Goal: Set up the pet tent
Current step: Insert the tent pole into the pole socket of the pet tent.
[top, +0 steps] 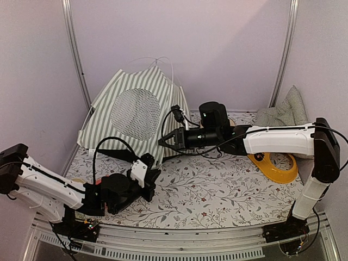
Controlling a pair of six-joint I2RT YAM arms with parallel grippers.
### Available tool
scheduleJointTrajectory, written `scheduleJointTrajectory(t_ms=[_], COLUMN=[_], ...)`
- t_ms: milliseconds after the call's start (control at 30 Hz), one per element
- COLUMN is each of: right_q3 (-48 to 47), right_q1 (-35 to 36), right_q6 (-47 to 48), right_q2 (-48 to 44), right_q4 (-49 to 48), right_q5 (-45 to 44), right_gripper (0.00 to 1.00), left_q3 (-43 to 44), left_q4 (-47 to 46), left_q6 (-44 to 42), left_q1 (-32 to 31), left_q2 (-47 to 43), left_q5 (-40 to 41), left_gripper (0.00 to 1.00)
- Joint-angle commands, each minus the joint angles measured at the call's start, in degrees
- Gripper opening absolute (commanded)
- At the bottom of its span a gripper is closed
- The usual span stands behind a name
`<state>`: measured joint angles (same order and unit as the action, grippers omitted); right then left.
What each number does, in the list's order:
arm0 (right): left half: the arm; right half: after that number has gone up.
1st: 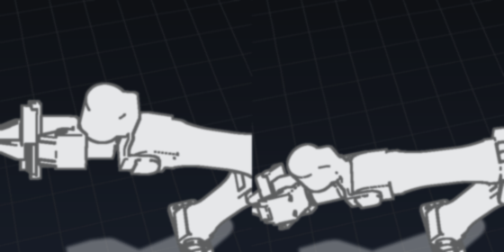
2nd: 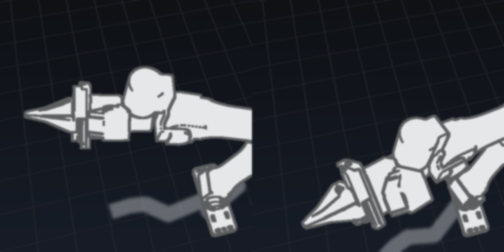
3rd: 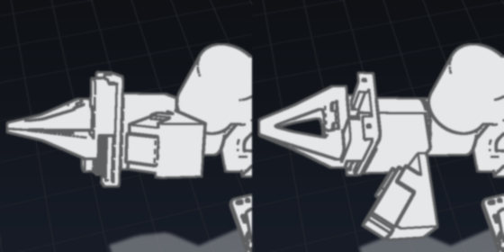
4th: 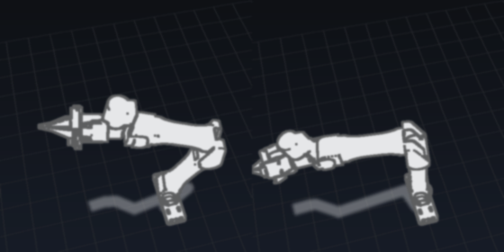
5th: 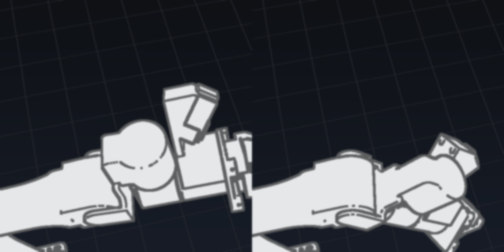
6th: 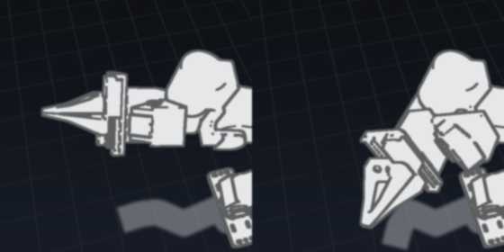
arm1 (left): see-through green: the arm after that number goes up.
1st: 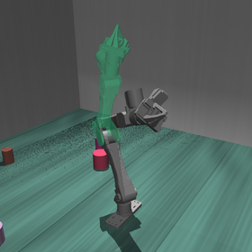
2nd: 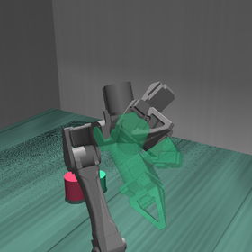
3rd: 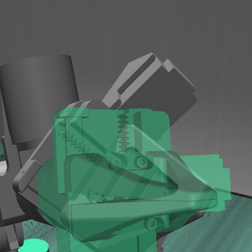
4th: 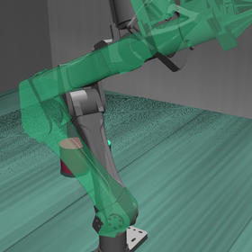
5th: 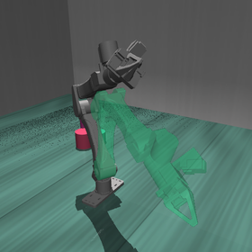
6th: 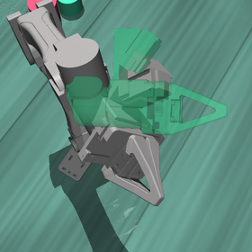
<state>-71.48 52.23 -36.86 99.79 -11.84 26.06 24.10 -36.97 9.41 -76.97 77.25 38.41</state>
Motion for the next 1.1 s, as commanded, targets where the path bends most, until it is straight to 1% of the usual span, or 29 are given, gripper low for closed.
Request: scheduleJointTrajectory(t_ms=[0,133,333,900,1067], right_q3=[-0.7,1.63,1.7,-1.63,-1.98], right_q1=[-5.12,-6.45,-6.76,-6.79,-6.74], right_q6=[1.1,0.7,0.52,-2.04,-2.01], right_q2=[-6.57,-8.05,-7.91,-5.55,-4.51], right_q4=[-12.27,-12.46,-12.58,-15.16,-15.16], right_q5=[-10.04,-10.07,-9.88,-6.8,-7.17], right_gripper=[0.0,0.0,0.0,0.0,0.0], left_q3=[-3.94,-4.36,-4.16,-2.43,-2.09], left_q4=[10.15,10.27,10.4,10.78,11.2], left_q6=[0.94,1.7,1.2,1.16,0.83], left_q1=[-3.23,-3.27,-3.27,-3.3,-3.31], left_q2=[2.53,2.33,1.98,5.34,4.89], left_q5=[-5.45,-5.02,-5.26,-7.43,-7.34], left_gripper=[0.0,0.0,0.0,0.0,0.0])
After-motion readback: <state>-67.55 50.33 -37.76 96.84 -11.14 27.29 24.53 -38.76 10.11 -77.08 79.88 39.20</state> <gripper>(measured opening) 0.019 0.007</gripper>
